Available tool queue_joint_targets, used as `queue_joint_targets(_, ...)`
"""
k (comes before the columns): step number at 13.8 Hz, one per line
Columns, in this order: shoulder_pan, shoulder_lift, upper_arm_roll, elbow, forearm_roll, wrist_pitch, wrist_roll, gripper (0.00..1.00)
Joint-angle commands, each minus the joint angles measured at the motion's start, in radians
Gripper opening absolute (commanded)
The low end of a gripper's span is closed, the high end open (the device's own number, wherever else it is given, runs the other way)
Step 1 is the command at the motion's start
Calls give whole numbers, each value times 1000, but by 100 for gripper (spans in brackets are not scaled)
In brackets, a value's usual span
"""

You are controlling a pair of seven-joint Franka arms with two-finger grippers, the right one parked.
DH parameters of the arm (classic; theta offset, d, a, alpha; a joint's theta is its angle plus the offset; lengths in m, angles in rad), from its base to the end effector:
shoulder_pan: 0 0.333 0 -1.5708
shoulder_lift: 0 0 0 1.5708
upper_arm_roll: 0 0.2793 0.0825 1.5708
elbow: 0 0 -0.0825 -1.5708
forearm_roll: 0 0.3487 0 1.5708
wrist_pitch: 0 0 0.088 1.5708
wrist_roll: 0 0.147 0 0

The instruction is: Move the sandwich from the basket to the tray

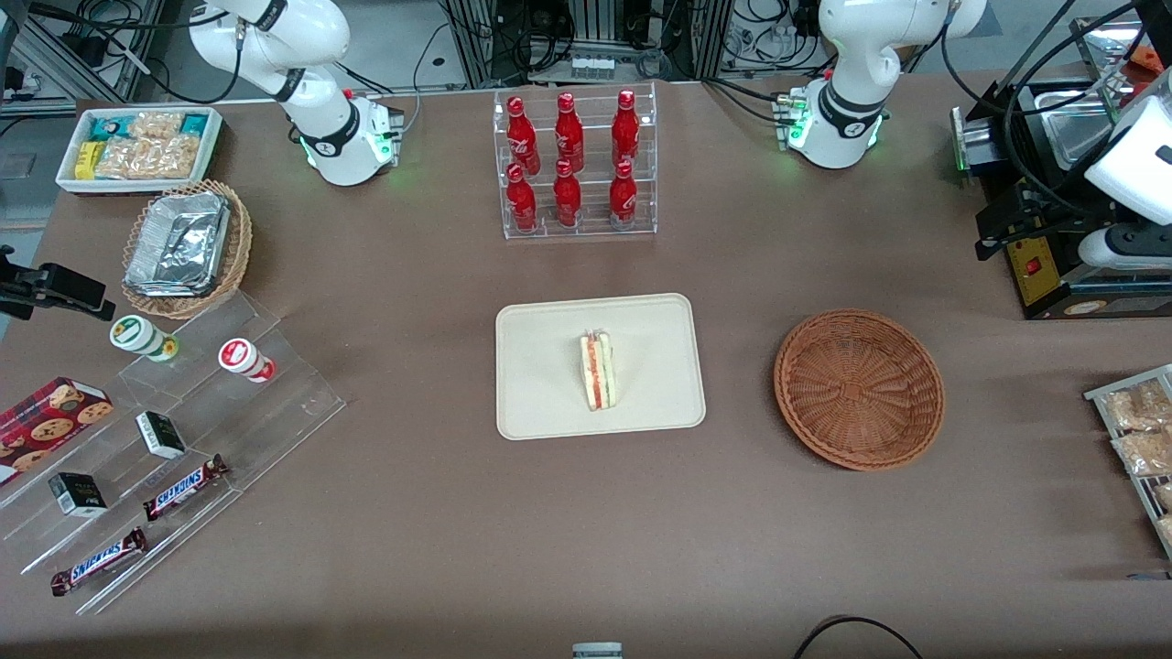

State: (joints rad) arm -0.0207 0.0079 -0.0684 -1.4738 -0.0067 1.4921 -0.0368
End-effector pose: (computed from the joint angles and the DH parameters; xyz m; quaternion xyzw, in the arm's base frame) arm 0.5121 -0.0466 0.5788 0.9996 -0.0264 0.0050 0.0039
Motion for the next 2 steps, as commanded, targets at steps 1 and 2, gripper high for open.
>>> queue_joint_targets(1, -4, 6, 12, 14, 4, -13, 14, 100)
queue_joint_targets(2, -1, 6, 31, 15, 2, -15, 15, 100)
